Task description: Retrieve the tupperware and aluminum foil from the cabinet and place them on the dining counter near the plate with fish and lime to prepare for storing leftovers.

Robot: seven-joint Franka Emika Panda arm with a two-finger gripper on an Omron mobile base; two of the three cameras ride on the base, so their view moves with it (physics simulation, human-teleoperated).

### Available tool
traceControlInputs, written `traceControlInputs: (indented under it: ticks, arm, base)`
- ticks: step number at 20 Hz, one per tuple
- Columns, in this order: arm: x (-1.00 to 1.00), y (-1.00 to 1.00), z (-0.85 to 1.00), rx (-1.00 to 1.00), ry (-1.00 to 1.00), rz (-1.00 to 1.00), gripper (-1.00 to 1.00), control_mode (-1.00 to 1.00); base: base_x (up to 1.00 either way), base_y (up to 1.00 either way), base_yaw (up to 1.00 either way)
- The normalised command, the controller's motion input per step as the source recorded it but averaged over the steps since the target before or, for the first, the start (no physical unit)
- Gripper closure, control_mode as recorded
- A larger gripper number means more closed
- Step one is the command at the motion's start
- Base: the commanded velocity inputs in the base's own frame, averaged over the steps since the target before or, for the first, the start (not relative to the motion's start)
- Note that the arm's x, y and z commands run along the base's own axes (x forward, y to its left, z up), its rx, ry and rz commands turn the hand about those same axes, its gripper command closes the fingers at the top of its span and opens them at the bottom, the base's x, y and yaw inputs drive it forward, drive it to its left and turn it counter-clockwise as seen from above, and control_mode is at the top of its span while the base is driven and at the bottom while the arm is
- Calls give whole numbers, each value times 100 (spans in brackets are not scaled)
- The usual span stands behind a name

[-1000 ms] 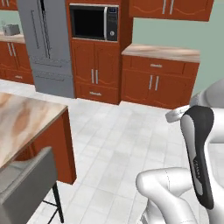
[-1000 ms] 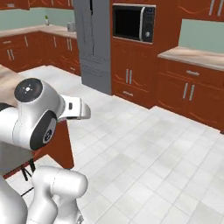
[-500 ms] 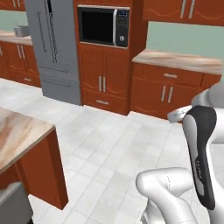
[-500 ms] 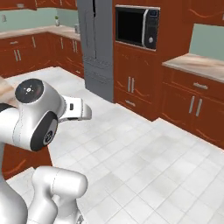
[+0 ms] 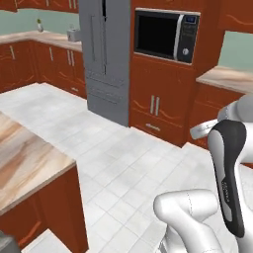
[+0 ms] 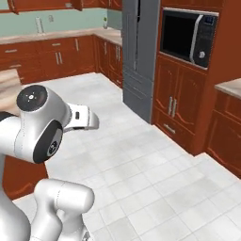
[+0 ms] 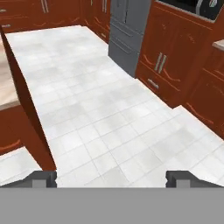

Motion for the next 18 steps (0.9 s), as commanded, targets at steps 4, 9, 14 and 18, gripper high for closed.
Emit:
traceControlInputs:
  ticks: [4, 9, 14, 18]
  arm:
    - [0, 0, 0, 0, 0, 0, -100, 100]
    - [0, 0, 0, 0, 0, 0, -100, 100]
    - [0, 0, 0, 0, 0, 0, -100, 100]
    - [0, 0, 0, 0, 0, 0, -100, 100]
  base:
    - [100, -20, 44]
    - [100, -31, 39]
    - [100, -38, 37]
    - [100, -47, 29]
